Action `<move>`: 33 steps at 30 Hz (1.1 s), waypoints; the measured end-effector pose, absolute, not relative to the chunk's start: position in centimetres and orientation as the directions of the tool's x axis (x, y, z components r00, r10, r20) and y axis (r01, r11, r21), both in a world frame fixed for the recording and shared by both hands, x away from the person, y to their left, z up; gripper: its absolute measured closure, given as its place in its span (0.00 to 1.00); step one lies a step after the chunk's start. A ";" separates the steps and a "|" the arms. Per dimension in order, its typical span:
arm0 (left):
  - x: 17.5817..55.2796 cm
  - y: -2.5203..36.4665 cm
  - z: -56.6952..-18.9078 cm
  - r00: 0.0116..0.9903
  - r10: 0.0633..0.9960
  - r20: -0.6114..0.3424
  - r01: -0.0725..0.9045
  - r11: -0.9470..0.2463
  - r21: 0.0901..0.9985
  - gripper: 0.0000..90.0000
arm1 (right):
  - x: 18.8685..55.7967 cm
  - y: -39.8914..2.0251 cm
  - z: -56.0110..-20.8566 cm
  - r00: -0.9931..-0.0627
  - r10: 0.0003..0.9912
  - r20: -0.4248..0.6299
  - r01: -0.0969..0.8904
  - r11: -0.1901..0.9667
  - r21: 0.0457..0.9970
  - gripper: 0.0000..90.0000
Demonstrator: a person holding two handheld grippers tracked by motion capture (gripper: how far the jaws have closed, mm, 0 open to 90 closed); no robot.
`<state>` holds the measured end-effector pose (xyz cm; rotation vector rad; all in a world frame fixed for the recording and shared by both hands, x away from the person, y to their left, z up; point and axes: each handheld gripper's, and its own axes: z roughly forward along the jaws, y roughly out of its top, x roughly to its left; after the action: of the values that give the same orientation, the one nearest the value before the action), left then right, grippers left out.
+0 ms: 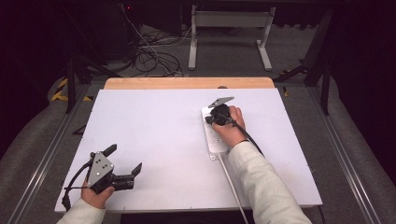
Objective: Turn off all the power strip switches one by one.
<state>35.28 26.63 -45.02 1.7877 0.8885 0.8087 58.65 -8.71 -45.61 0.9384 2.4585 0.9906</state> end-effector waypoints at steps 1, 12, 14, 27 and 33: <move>35.3 26.6 -45.0 0.520 0.843 0.142 0.215 -0.290 0.933 0.00 | 58.6 -8.6 -45.6 -0.729 0.682 -0.060 0.454 0.547 0.703 1.00; 35.4 26.9 -45.0 0.516 0.846 0.137 0.220 -0.285 0.933 0.00 | 58.2 -9.0 -42.5 -0.758 0.650 -0.059 0.318 0.447 0.836 1.00; 35.4 26.8 -45.0 0.515 0.846 0.139 0.219 -0.286 0.933 0.00 | 58.1 -9.1 -42.4 -0.757 0.651 -0.059 0.321 0.448 0.834 1.00; 35.4 26.8 -45.0 0.514 0.846 0.138 0.219 -0.285 0.933 0.00 | 58.7 -9.4 -41.9 -0.748 0.662 -0.057 0.324 0.438 0.839 1.00; 35.4 26.8 -45.0 0.512 0.848 0.138 0.221 -0.285 0.933 0.00 | 59.2 -9.3 -41.6 -0.729 0.683 -0.050 0.332 0.416 0.846 1.00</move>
<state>35.42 26.78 -45.04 1.7861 0.8960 0.8118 59.23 -9.27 -41.55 0.8682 2.2885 1.2376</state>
